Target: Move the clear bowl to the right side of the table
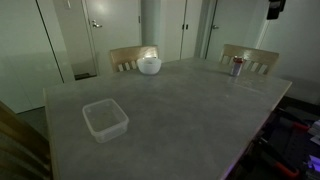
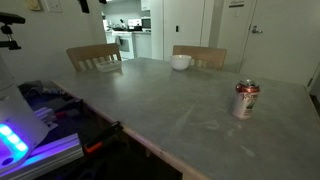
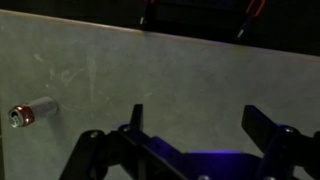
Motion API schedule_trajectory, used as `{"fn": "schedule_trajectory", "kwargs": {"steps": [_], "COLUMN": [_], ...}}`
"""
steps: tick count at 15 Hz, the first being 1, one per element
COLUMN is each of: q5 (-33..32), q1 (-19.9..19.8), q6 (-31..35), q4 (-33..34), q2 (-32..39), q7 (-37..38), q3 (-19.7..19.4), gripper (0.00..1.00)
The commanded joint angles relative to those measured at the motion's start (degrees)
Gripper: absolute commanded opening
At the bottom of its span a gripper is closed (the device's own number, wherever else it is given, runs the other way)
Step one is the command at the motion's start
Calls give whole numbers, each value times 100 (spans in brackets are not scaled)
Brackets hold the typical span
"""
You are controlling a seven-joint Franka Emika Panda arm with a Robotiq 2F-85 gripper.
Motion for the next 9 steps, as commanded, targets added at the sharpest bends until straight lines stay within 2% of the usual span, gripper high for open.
{"fn": "schedule_trajectory", "kwargs": {"steps": [1, 5, 9], "q5": [-186, -211, -155], "q1": [-57, -51, 79], "q6": [785, 1837, 2461], "q4": [412, 663, 1014], "q2": [834, 1452, 2147], "q7": [295, 761, 1009], "q3": [31, 108, 295], "gripper": [100, 100, 100]}}
